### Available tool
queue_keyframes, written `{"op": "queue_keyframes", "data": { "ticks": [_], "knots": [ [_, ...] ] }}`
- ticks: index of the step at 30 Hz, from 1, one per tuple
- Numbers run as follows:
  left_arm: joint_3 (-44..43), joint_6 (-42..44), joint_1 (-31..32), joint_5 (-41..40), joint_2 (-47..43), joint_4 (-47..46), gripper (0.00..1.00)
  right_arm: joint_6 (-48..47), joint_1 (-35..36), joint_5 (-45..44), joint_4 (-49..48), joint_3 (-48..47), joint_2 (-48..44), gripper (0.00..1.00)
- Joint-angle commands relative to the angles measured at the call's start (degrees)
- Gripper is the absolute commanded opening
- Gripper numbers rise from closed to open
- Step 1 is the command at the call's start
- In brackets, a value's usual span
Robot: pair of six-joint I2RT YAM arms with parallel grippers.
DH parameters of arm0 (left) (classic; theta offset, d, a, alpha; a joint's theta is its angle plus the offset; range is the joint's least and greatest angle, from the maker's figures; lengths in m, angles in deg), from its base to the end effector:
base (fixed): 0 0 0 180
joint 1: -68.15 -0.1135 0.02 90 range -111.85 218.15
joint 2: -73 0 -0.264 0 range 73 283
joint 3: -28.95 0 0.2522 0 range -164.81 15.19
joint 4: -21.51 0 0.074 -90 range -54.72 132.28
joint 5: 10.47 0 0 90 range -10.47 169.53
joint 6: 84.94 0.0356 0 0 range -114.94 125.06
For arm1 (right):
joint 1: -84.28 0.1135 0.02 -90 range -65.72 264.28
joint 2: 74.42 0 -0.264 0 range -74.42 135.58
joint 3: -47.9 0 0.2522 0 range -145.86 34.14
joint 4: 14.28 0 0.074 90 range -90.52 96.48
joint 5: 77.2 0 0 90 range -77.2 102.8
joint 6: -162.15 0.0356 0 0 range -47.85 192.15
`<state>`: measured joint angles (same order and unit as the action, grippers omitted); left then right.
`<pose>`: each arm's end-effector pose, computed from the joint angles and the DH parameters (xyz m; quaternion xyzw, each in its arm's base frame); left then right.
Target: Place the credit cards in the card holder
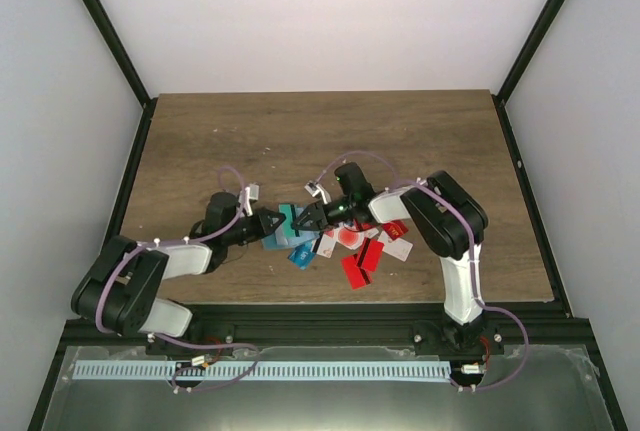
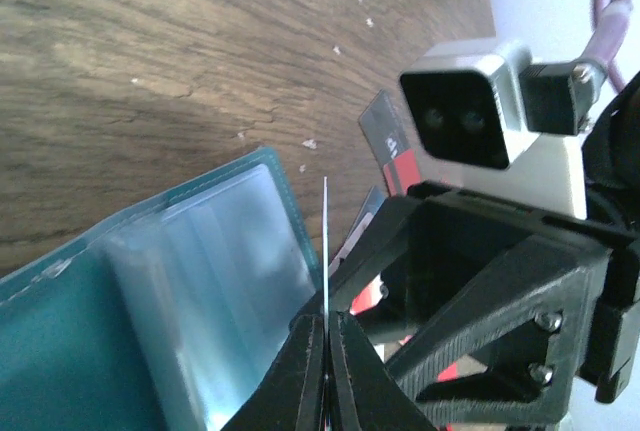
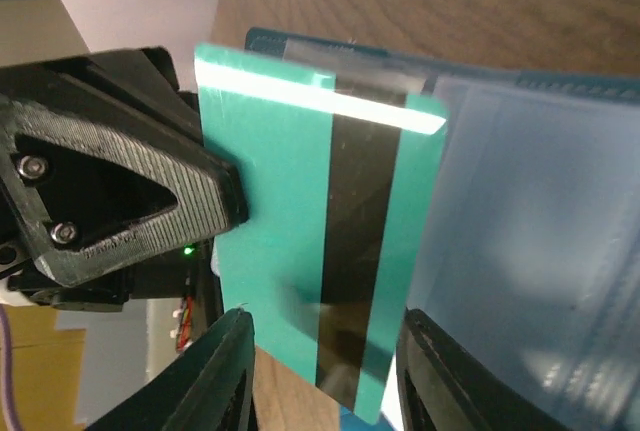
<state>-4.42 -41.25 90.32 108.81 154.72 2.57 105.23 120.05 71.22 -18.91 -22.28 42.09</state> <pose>0.2167 -0.1071 0.1347 -0.0500 0.8436 -0.4550 0.2807 0.2915 0.2474 0.1057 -0.2183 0.7915 0.5692 0.0428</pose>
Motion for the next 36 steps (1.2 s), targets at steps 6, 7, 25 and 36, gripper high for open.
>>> {"op": "queue_keyframes", "data": {
  "ticks": [6,7,25,36],
  "knots": [
    [0.27,3.35,-0.25,-4.80,-7.06,13.34,0.04,-8.66,-0.60,-12.78,12.69,-5.56,-2.06,0.46],
    [0.08,3.72,-0.41,-5.44,-7.75,14.84,0.04,-9.06,-0.61,-13.74,13.05,-5.75,-2.01,0.45],
    [-2.43,5.63,-1.81,-1.55,-4.17,19.97,0.04,-9.31,-0.56,-22.02,15.90,-4.16,-4.64,0.47],
    [-5.01,8.47,-1.87,-0.23,-3.32,22.86,0.04,-13.32,-0.61,-31.78,22.77,-8.69,-5.11,0.51]
  ]
}}
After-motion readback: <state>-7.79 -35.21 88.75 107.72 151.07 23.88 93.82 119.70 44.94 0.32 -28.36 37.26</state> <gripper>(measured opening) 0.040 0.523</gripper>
